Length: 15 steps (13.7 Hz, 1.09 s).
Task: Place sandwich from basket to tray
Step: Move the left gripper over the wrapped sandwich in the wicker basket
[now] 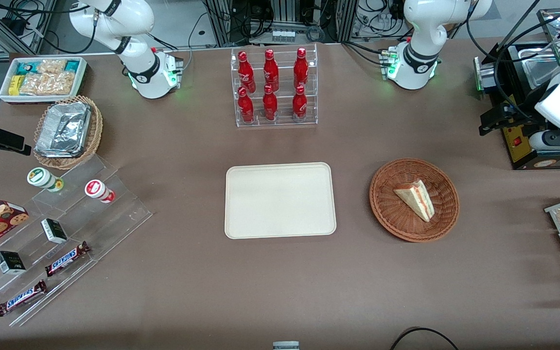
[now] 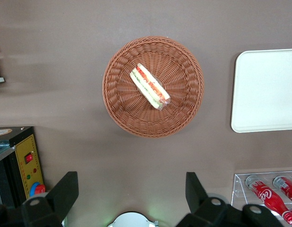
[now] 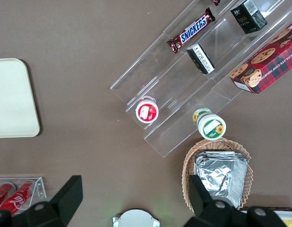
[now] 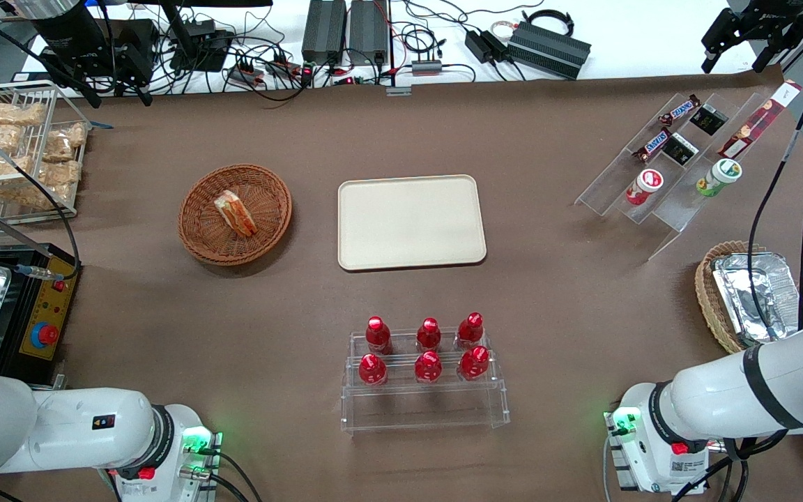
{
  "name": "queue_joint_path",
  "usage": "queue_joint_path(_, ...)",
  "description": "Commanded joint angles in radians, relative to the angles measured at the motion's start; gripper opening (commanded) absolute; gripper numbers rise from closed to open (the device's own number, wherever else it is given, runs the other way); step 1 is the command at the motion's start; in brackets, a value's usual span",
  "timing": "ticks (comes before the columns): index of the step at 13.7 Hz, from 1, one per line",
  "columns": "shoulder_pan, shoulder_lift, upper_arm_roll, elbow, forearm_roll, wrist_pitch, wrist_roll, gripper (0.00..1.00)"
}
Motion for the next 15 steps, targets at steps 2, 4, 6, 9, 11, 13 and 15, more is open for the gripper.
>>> queue_joint_path(2, -0.001, 0.014, -0.002, 0.024, -0.006, -0.009, -0.014, 1.0)
queue_joint_path(4, -0.001, 0.017, -0.002, 0.015, -0.002, 0.017, -0.014, 1.0)
queue_joint_path(6, -0.001, 0.037, -0.003, 0.015, 0.0, 0.028, -0.003, 1.0)
queue_joint_path(9, -0.003, 0.084, -0.003, -0.022, -0.002, 0.074, -0.002, 1.0)
queue_joint_path(11, -0.004, 0.089, -0.011, -0.121, 0.001, 0.19, -0.002, 1.0)
queue_joint_path(13, -0.004, 0.089, -0.011, -0.204, 0.003, 0.281, -0.002, 1.0)
queue_joint_path(15, -0.004, 0.09, -0.011, -0.27, 0.003, 0.358, -0.003, 1.0)
